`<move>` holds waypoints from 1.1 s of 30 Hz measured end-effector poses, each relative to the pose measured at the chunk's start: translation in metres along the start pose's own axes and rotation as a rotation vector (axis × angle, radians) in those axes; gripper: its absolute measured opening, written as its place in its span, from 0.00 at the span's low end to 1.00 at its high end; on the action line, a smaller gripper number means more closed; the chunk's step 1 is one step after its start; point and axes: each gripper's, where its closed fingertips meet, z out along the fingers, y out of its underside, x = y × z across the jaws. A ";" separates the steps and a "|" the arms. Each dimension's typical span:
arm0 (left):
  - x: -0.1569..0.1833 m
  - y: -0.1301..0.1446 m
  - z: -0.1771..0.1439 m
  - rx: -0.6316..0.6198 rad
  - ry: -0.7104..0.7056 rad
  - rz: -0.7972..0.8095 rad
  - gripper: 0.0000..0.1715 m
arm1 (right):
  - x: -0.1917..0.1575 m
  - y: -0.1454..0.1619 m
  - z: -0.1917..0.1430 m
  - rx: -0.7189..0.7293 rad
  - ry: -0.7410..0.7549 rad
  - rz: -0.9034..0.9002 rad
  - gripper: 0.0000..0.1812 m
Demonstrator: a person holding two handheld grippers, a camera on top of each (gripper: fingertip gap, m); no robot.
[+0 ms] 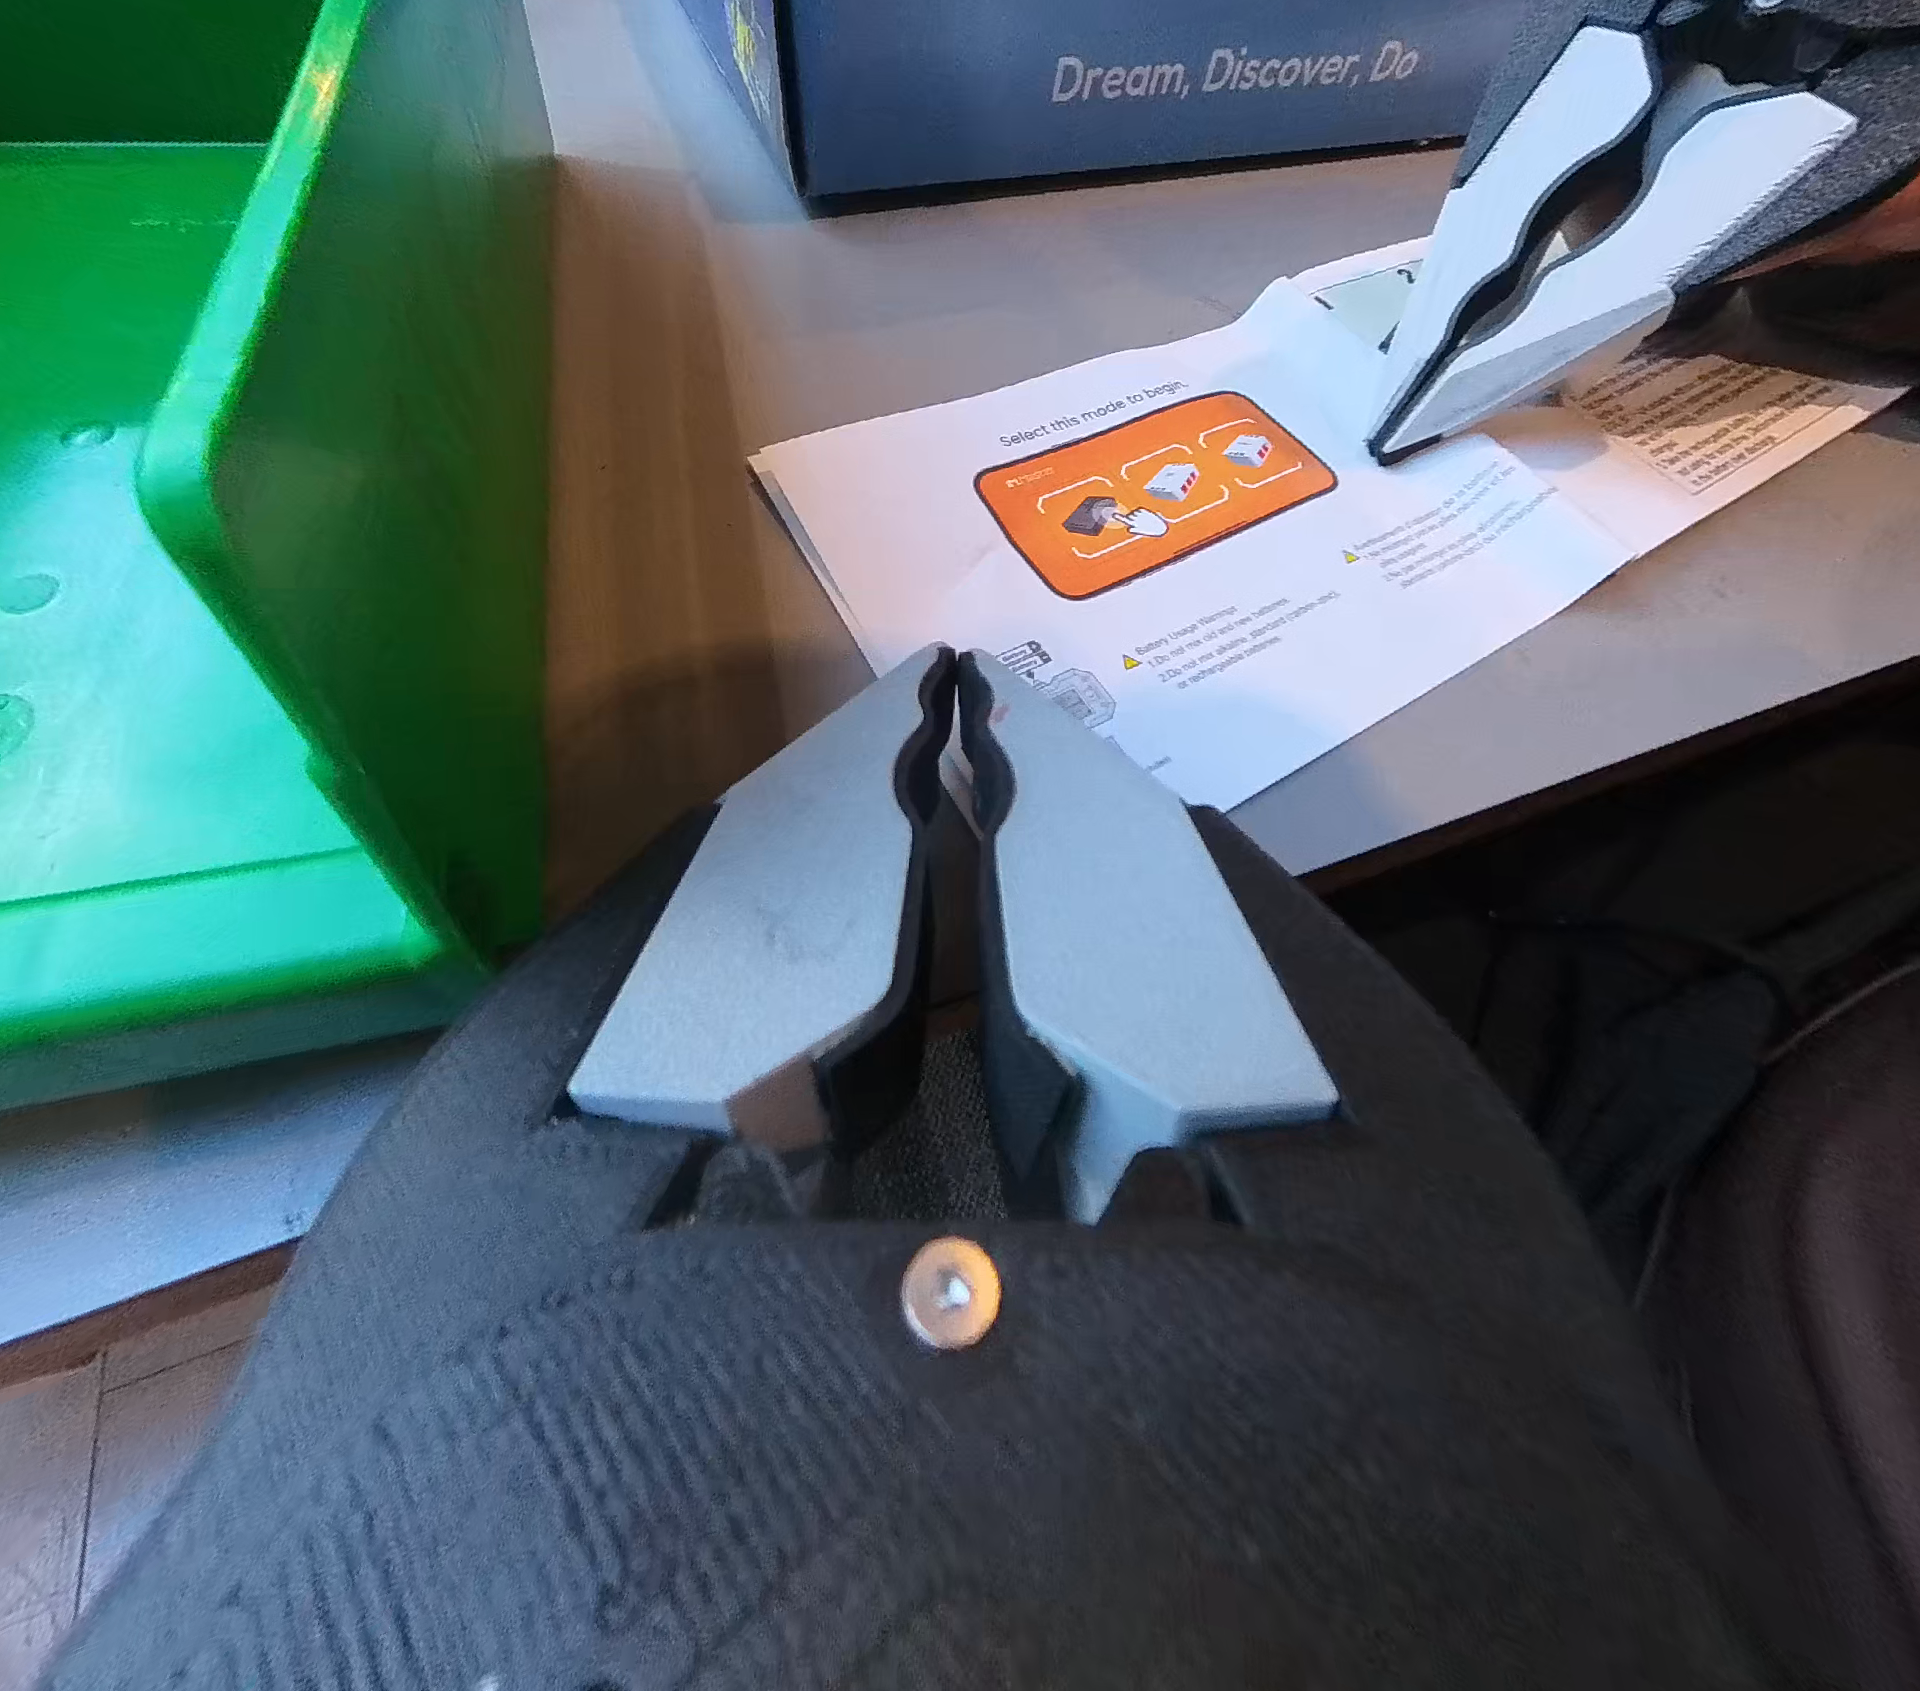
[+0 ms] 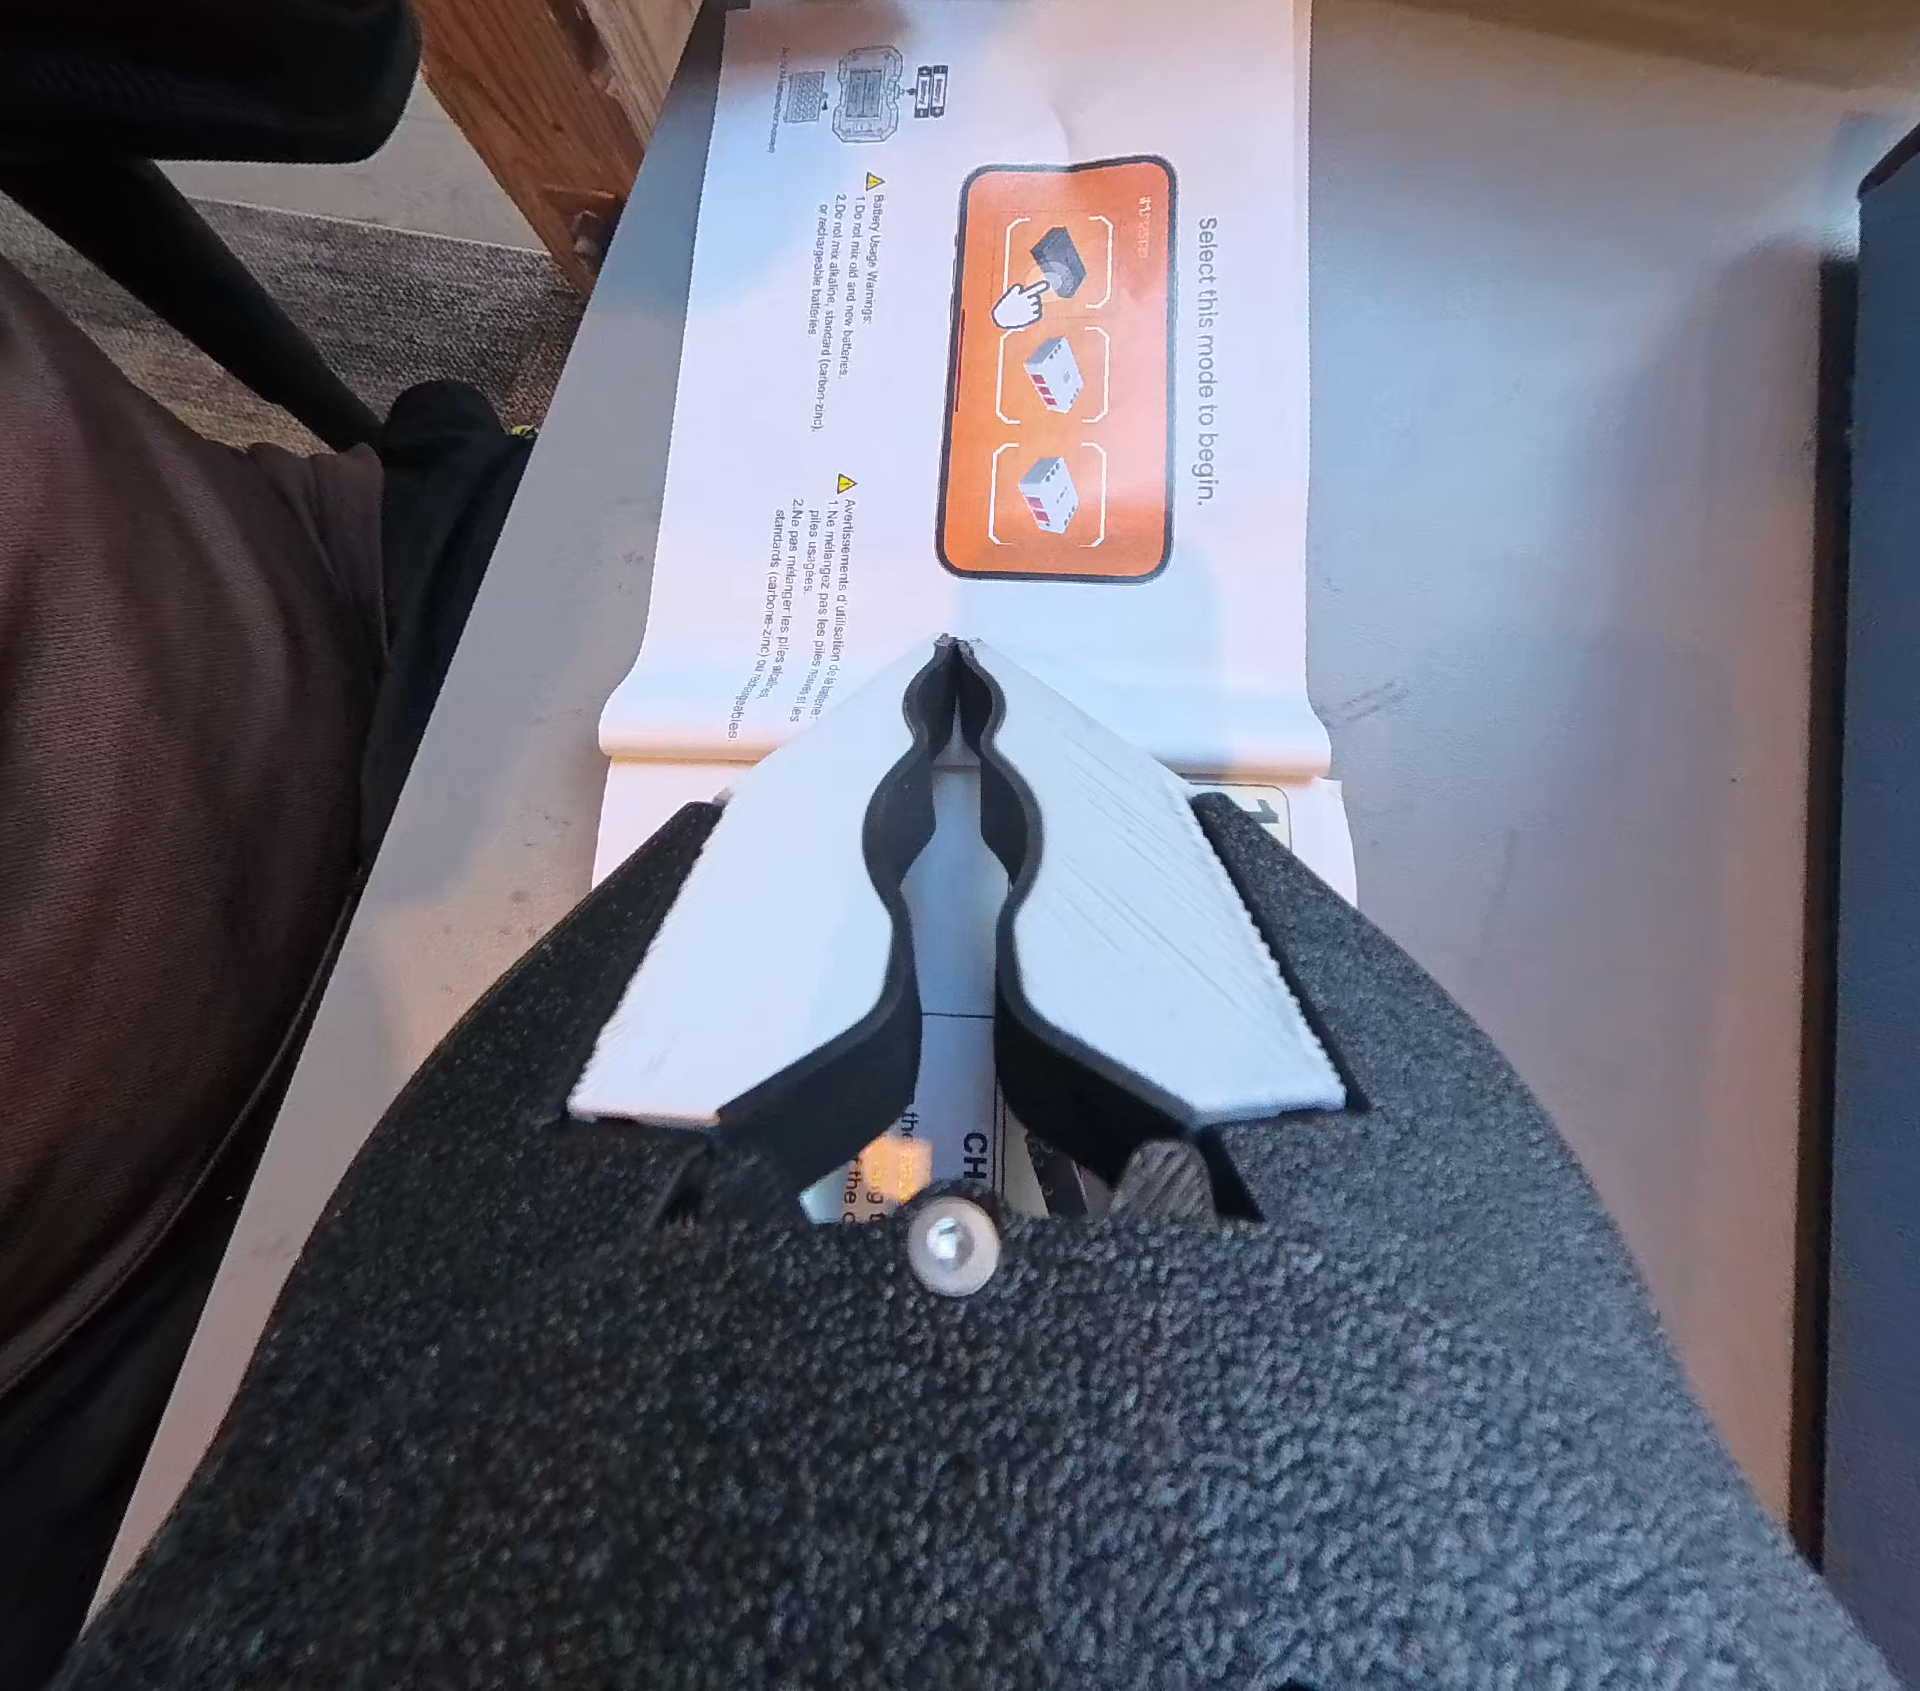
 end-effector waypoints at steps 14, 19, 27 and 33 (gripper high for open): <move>0.000 0.000 -0.001 0.009 0.011 -0.010 0.00 | 0.000 0.000 0.000 0.001 -0.006 0.006 0.00; 0.000 0.000 -0.001 0.011 0.014 -0.011 0.00 | 0.000 0.000 0.000 0.000 -0.008 0.007 0.00; 0.000 0.000 -0.001 0.012 0.014 -0.008 0.00 | 0.000 -0.001 0.000 0.002 -0.007 0.006 0.00; 0.001 0.000 0.000 0.008 0.009 0.005 0.00 | 0.004 -0.015 -0.012 0.092 0.031 -0.009 0.00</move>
